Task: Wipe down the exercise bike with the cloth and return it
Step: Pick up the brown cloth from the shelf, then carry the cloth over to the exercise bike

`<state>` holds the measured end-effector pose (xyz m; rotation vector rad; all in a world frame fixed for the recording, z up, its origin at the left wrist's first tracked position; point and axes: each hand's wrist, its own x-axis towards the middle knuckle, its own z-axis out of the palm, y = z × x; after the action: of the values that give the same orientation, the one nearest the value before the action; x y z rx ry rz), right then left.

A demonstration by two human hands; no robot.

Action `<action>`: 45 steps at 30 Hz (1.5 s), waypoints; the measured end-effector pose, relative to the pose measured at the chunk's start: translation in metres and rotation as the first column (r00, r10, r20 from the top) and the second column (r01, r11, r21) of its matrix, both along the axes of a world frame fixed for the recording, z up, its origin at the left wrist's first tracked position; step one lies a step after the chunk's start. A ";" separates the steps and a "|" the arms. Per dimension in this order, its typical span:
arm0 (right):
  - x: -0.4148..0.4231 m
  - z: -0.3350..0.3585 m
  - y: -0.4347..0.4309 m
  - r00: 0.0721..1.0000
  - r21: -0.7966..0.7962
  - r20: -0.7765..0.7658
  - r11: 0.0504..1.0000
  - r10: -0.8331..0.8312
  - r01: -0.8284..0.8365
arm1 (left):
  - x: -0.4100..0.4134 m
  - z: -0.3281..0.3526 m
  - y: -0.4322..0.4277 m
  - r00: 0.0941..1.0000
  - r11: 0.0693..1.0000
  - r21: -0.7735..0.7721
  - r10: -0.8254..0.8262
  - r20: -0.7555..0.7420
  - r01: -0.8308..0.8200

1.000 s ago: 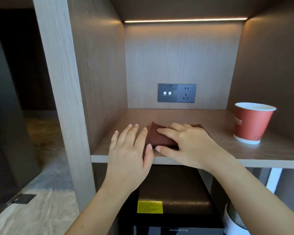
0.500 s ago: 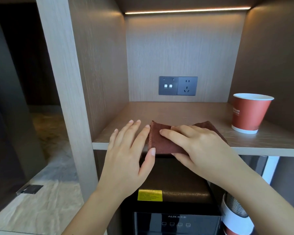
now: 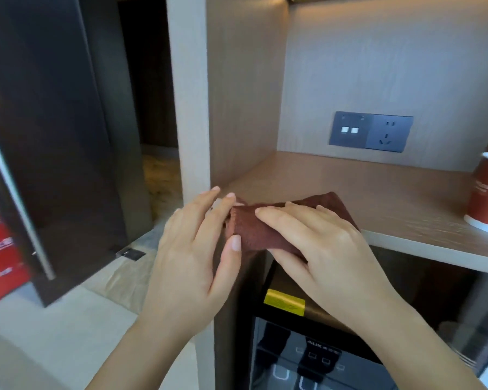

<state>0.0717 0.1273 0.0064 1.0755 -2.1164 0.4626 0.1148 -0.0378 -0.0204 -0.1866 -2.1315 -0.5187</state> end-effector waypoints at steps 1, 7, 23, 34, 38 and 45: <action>0.004 -0.001 -0.005 0.998 0.000 0.018 0.998 0.061 -0.061 | 0.008 0.000 -0.003 1.000 1.000 0.015 0.020 -0.004 -0.020; 0.022 -0.016 -0.050 0.853 -0.189 0.327 0.912 0.408 -0.364 | 0.055 -0.003 -0.031 0.978 0.978 -0.001 0.207 0.013 -0.207; 0.160 -0.067 -0.258 0.510 -0.250 0.538 0.705 0.671 -0.664 | 0.265 -0.047 -0.171 0.601 0.625 -0.132 0.778 0.184 -0.769; 0.358 -0.097 -0.402 0.244 -0.186 0.645 0.458 0.724 -0.869 | 0.485 -0.082 -0.241 0.137 0.184 -0.141 0.946 0.293 -0.973; 0.427 -0.114 -0.440 0.152 -0.205 0.681 0.386 0.716 -0.899 | 0.555 -0.097 -0.250 -0.016 0.042 -0.166 0.944 0.329 -0.985; 0.522 -0.138 -0.498 0.068 -0.168 0.717 0.267 0.693 -0.949 | 0.638 -0.118 -0.275 -0.200 -0.150 -0.165 0.917 0.344 -0.975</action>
<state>0.5938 -0.3709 -0.1320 2.8227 -1.8373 1.2415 0.7530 -0.3124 -0.1383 1.8015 -1.7599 0.3362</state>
